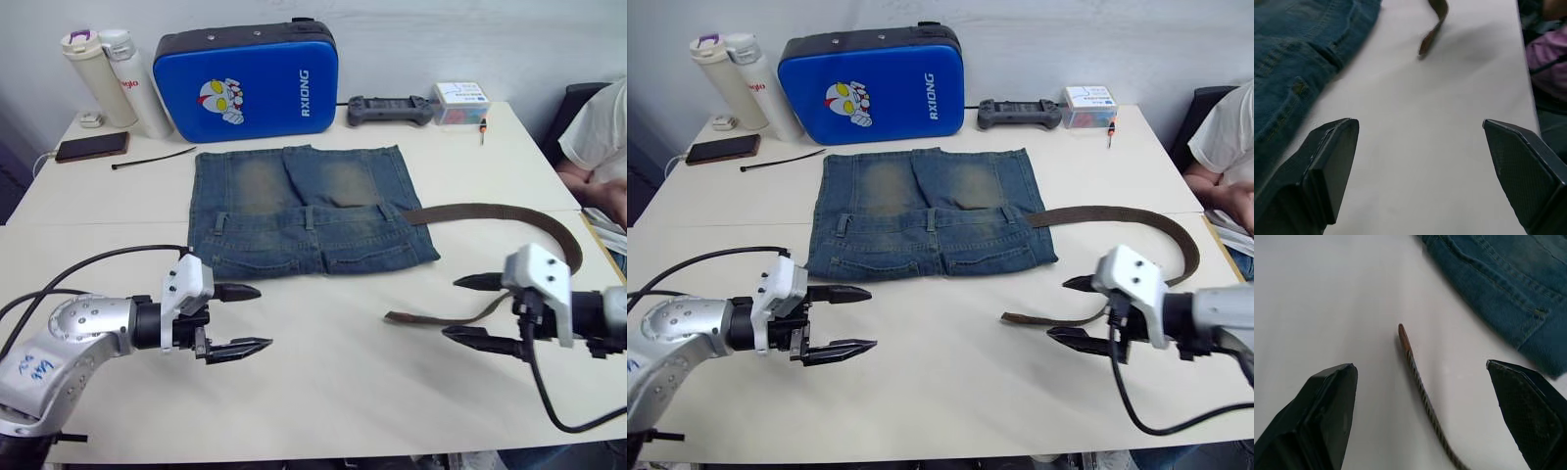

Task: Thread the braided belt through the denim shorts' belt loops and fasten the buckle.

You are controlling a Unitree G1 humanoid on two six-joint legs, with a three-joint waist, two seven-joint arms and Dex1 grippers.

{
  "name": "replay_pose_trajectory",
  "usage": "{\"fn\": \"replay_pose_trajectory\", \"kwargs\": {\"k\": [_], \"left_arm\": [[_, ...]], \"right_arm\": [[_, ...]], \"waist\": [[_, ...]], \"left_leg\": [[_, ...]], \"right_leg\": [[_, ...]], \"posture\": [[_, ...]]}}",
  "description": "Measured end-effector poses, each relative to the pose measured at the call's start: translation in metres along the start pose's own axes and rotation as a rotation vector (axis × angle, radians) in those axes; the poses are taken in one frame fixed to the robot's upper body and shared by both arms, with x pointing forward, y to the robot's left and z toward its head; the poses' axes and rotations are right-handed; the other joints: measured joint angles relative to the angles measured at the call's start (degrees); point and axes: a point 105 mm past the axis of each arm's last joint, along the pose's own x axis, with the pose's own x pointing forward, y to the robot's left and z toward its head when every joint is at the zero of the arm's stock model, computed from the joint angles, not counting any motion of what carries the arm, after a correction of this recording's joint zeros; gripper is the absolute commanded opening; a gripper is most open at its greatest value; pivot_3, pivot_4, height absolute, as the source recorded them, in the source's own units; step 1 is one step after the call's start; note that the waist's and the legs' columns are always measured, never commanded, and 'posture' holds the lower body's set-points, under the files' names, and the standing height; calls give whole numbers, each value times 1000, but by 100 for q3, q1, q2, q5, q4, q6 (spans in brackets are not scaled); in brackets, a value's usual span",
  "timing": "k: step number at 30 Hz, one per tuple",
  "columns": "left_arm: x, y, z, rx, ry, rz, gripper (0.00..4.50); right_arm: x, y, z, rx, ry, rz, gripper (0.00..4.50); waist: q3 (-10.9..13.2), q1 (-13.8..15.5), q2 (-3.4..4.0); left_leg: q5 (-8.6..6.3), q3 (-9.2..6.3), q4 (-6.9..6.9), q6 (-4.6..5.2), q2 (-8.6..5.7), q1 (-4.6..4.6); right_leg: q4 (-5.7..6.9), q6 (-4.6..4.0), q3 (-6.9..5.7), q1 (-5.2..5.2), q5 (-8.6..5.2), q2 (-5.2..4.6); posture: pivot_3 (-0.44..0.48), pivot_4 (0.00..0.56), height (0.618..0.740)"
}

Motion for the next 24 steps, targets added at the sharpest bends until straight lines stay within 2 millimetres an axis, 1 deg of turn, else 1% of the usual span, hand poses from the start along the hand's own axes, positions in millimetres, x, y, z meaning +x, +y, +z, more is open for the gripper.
{"fn": "replay_pose_trajectory", "kwargs": {"k": [2,4,6,7,8,10,14,15,17,19,20,22,24], "left_arm": [[2,-1,-1,-2,15,-4,4456],[5,-2,5,16,-9,3,4456],[8,-2,8,10,-39,11,4500],[9,-2,9,1,-53,15,4500],[11,-4,11,-11,-77,13,4500],[13,-5,17,-25,-130,16,4500],[16,-6,24,-81,-221,22,4500],[18,-5,30,-101,-261,13,4500],[21,-2,43,-116,-339,-6,4500],[24,-1,54,-128,-408,-27,4500],[26,-2,62,-137,-461,-52,4500],[34,-2,71,-165,-530,-86,4500],[47,0,75,-207,-566,-124,4500]], "right_arm": [[11,-3,-10,-21,51,16,4500],[20,-11,-24,-42,116,10,4500],[27,-16,-35,-53,149,7,3984],[30,-17,-38,-50,150,7,3858],[35,-18,-42,-43,147,10,3207],[39,-18,-47,-41,146,15,2397],[43,-19,-49,-49,136,12,340],[44,-20,-47,-38,117,7,55],[44,-22,-40,17,43,7,55],[36,-25,-22,110,-94,24,55],[25,-29,-11,169,-172,35,55],[4,-36,8,240,-296,51,55],[-11,-35,29,280,-407,101,55]], "waist": [[3,6,0],[4,16,0],[4,13,-1],[4,11,-2],[5,11,-2],[5,9,-2],[5,0,-2],[5,9,-2],[5,14,-2],[5,18,-2],[5,22,-2],[5,33,-3],[5,34,-3]], "left_leg": [[0,-3,3,0,0,-9],[-1,-4,12,1,-1,-17],[-1,-4,15,1,-1,-17],[0,-6,17,0,0,-17],[1,-6,18,-3,-1,-17],[4,-9,18,-8,0,-15],[12,-12,21,-22,0,-12],[12,-12,25,-22,0,-12],[13,-17,36,-23,0,-14],[16,-18,41,-28,-1,-15],[16,-19,43,-28,-1,-16],[15,-29,49,-27,-1,-17],[13,-33,50,-24,-1,-18]], "right_leg": [[-4,1,-4,-3,-1,-1],[-7,1,-6,-5,-1,-3],[-5,2,-7,-4,-1,-2],[-2,2,-8,-4,-1,0],[3,2,-8,-5,-1,0],[7,1,-10,-5,-1,2],[11,2,-12,-3,-1,5],[14,2,-14,-1,-1,4],[20,2,-20,2,0,4],[24,2,-23,3,0,4],[23,2,-23,4,0,3],[20,2,-34,10,0,4],[20,2,-38,12,0,4]], "posture": [[0,150,740],[0,150,740],[0,150,740],[0,150,740],[0,150,740],[0,150,740],[0,150,740],[0,150,740],[0,150,740],[0,150,740],[0,150,740],[0,150,740],[0,150,740]]}}
